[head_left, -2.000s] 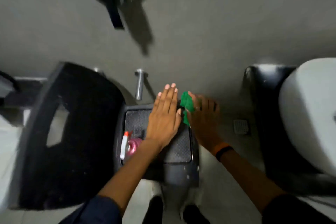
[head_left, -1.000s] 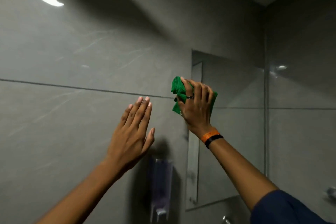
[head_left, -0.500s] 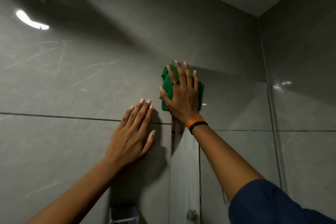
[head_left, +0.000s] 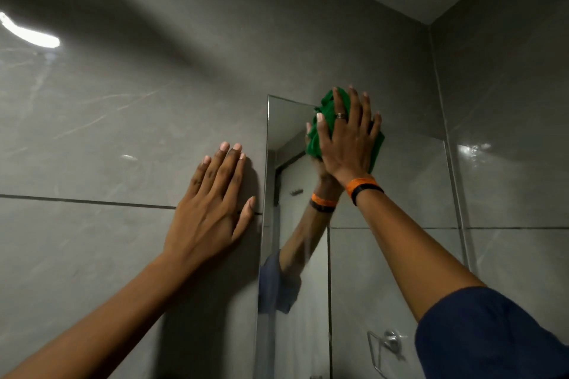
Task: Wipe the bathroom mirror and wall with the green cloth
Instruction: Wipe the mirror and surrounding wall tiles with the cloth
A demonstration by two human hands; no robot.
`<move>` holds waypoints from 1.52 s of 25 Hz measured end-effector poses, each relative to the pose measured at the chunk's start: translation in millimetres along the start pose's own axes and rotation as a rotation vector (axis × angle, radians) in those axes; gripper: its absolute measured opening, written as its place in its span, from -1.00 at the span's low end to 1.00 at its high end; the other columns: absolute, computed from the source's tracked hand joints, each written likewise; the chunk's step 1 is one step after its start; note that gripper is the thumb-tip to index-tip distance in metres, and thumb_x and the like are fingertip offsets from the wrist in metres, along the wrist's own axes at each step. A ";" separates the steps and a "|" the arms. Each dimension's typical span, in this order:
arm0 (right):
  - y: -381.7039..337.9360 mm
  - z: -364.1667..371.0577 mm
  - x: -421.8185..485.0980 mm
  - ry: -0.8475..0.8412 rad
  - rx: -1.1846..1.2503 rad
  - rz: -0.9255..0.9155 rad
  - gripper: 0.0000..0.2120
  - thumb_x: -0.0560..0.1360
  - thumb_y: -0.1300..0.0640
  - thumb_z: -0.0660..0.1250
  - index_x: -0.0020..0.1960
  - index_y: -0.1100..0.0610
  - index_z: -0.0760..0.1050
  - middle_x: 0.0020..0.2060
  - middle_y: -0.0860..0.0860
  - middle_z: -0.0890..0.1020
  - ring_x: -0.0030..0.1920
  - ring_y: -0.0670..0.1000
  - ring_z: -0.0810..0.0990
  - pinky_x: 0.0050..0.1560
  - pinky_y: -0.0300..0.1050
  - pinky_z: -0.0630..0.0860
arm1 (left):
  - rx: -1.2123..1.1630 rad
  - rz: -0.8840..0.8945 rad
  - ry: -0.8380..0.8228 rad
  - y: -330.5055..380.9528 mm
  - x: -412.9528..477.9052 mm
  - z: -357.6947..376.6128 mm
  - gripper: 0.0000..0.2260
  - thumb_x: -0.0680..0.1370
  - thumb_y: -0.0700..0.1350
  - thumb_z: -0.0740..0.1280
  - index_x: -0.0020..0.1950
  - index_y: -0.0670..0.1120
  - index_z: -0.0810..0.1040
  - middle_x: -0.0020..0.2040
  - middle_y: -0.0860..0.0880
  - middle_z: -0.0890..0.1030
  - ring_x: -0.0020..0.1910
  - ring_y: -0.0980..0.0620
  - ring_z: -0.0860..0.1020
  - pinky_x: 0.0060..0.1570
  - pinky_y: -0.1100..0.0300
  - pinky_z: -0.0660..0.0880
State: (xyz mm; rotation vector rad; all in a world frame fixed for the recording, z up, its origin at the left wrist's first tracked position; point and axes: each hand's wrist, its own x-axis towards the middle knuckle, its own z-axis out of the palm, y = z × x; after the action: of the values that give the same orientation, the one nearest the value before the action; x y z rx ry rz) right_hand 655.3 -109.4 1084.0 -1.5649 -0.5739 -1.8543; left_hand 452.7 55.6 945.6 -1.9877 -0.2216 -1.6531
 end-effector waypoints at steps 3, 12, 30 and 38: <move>47.7 4.6 -3.2 -0.008 -0.003 0.070 -0.43 0.66 -0.21 -0.01 0.62 -0.05 0.15 0.63 0.06 0.20 0.63 0.18 0.08 0.57 0.39 0.07 | 0.019 -0.003 0.007 -1.1 0.0 2.6 -0.31 0.65 0.21 -0.12 0.61 -0.26 0.09 0.63 -0.26 0.09 0.63 -0.21 0.04 0.61 -0.08 -0.03; 155.8 6.6 1.2 -0.108 -0.081 0.282 -0.38 0.63 -0.24 -0.08 0.62 -0.02 0.16 0.62 0.09 0.20 0.63 0.19 0.09 0.57 0.39 0.01 | 0.030 0.029 0.065 -3.0 1.6 11.2 -0.32 0.64 0.17 -0.03 0.60 -0.30 0.12 0.63 -0.29 0.11 0.63 -0.20 0.05 0.62 -0.02 -0.14; 209.8 -8.7 -65.5 -0.212 -0.258 0.623 -0.41 0.69 -0.14 -0.09 0.54 0.19 0.31 0.56 0.13 0.30 0.55 0.17 0.19 0.43 0.43 0.13 | -0.032 0.072 0.099 6.2 -26.3 20.9 -0.29 0.67 0.21 -0.14 0.61 -0.30 0.08 0.64 -0.29 0.09 0.65 -0.20 0.00 0.63 -0.14 -0.05; 207.1 -45.0 -230.6 -0.212 -0.237 0.784 -0.47 0.69 -0.15 -0.04 0.60 0.02 0.22 0.56 0.06 0.33 0.51 0.16 0.28 0.42 0.39 0.14 | -0.129 0.149 0.029 15.4 -79.3 17.6 -0.32 0.66 0.17 -0.04 0.64 -0.25 0.02 0.67 -0.23 0.04 0.67 -0.12 -0.09 0.63 -0.02 -0.20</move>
State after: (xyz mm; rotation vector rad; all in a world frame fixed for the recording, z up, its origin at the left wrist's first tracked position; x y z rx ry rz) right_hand 791.1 -241.9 834.8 -1.8018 0.1855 -1.1913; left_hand 456.3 68.1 864.0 -2.0199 0.0444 -1.6351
